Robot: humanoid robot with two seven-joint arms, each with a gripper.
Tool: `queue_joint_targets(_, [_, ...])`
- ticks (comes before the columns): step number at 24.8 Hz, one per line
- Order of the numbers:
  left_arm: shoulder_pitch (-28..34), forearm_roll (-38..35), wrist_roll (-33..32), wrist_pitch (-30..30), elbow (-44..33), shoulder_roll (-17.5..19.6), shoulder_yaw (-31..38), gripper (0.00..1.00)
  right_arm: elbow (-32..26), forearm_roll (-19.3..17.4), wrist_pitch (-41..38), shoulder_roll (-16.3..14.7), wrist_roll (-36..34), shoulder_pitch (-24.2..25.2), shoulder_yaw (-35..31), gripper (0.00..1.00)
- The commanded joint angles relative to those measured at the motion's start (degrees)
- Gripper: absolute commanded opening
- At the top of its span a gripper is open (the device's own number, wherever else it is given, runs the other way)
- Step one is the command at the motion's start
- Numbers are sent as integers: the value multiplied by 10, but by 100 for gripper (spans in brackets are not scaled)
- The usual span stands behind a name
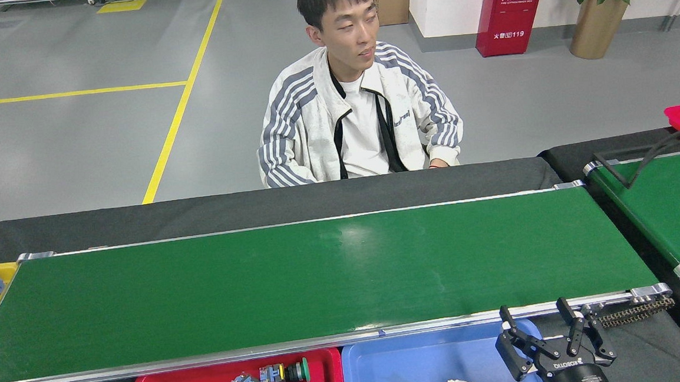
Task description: Pick switch part from conveyor to tray
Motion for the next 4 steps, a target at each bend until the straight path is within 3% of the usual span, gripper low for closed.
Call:
queue_joint_targets(1, [-8, -1, 2, 8, -4, 8, 4, 100, -10, -1, 0, 0, -1, -2, -2, 100])
queue_joint_targets(4, [-14, -1, 2, 10, 0, 7, 5, 100, -12, -1, 0, 0, -1, -3, -2, 100])
